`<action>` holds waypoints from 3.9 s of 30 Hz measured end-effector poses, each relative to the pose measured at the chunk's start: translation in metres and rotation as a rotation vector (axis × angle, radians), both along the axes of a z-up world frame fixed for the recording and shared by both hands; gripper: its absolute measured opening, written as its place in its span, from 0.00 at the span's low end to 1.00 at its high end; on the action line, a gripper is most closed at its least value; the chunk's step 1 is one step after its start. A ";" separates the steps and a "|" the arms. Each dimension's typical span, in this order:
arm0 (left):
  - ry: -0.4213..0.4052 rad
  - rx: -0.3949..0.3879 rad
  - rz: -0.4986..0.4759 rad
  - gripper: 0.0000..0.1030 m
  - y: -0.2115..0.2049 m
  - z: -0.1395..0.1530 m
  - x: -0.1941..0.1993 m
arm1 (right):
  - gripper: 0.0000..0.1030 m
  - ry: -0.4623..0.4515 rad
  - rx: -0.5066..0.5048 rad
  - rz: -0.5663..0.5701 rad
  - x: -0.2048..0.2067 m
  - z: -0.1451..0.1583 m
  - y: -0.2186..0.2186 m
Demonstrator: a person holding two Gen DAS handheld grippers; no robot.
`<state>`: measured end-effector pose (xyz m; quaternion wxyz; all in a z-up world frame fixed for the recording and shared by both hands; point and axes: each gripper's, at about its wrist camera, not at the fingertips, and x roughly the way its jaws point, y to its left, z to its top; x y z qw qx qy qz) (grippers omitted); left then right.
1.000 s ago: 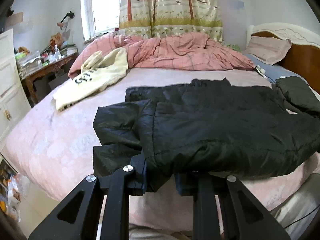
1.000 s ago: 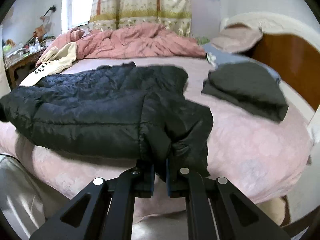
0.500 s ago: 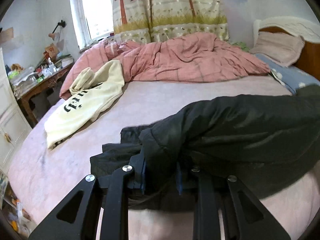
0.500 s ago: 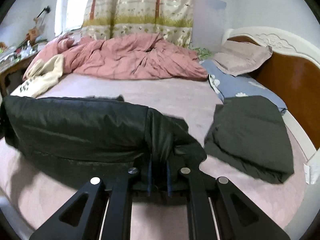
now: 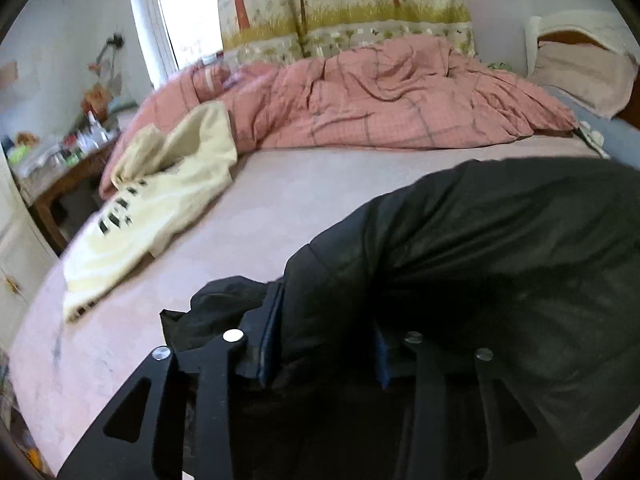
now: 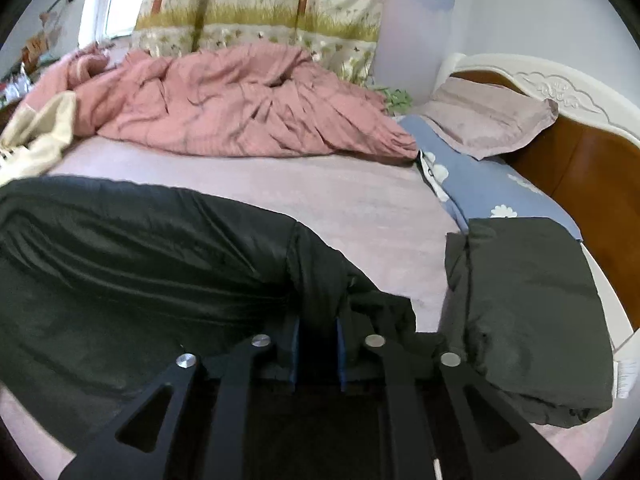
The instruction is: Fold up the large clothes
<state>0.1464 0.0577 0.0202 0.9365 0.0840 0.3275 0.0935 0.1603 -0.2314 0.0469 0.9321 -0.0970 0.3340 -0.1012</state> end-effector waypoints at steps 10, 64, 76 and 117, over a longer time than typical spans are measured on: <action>-0.276 -0.042 0.032 0.88 0.035 0.067 -0.062 | 0.84 -0.410 0.278 -0.046 -0.061 0.071 -0.043; -0.252 -0.386 -0.350 0.25 -0.067 0.057 -0.099 | 0.76 -0.129 0.445 0.152 -0.050 0.088 -0.055; 0.060 -0.427 -0.279 0.13 -0.103 -0.024 -0.043 | 0.41 -0.103 0.498 0.164 -0.057 0.090 -0.060; 0.178 -0.630 -0.261 0.13 -0.076 -0.061 -0.026 | 0.00 0.482 0.550 0.218 0.110 -0.073 0.103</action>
